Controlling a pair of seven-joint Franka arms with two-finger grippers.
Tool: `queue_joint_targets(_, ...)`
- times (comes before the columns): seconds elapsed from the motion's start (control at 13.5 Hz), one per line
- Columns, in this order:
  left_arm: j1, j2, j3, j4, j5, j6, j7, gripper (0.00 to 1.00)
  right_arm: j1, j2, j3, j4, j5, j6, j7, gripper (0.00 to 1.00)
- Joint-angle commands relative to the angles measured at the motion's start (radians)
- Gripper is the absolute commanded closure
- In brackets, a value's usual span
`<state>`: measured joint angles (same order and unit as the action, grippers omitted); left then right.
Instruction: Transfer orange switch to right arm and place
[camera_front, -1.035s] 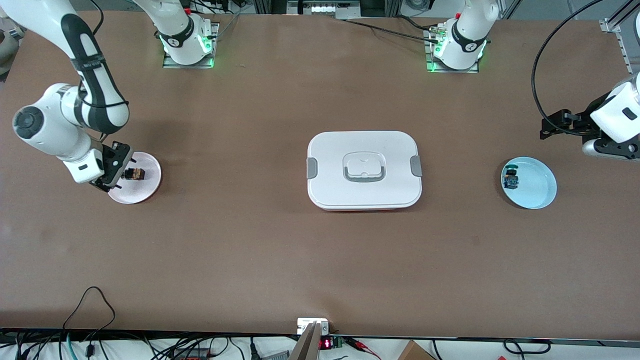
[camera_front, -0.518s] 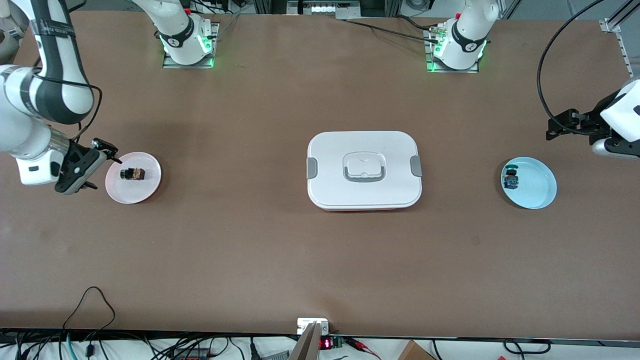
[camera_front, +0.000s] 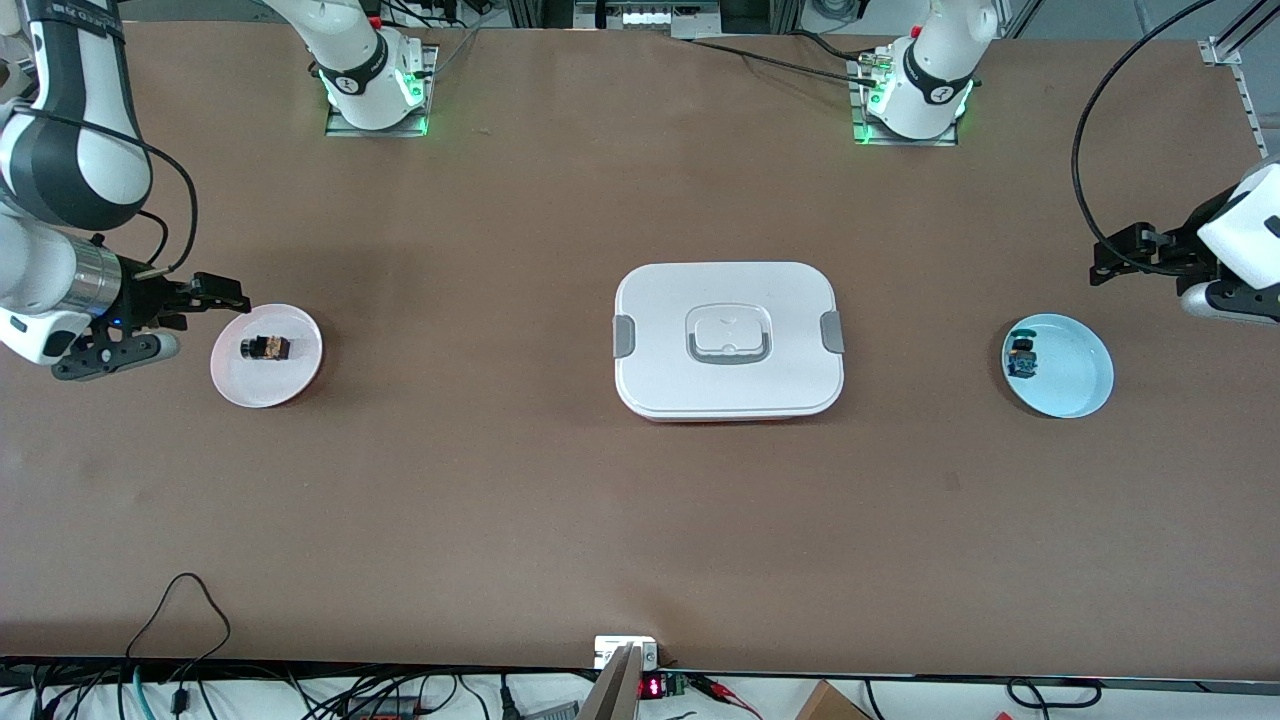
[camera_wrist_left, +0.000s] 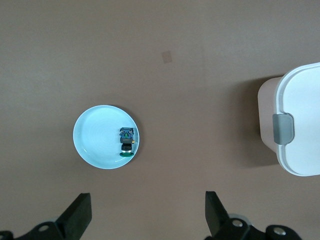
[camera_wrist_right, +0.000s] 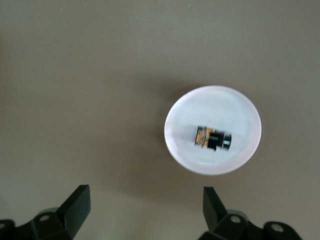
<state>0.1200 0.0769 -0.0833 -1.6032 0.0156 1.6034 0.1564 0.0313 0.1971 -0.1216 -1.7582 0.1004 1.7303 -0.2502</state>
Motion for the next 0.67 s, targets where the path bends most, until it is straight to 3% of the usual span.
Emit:
queue_joint_targets(0.0, 0.000, 0.018, -0.003, 0.036, -0.008, -0.025, -0.009, 0.00, 0.010, -0.005, -0.001, 0.095, -0.002, -0.128, 0.127, 0.00)
queue_joint_targets(0.22, 0.001, 0.018, -0.001, 0.036, -0.009, -0.025, -0.009, 0.00, 0.021, -0.016, -0.001, 0.154, -0.019, -0.192, 0.190, 0.00)
queue_joint_targets(0.59, 0.004, 0.018, -0.001, 0.036, -0.011, -0.027, -0.008, 0.00, 0.016, -0.024, -0.006, 0.178, -0.138, -0.147, 0.166, 0.00)
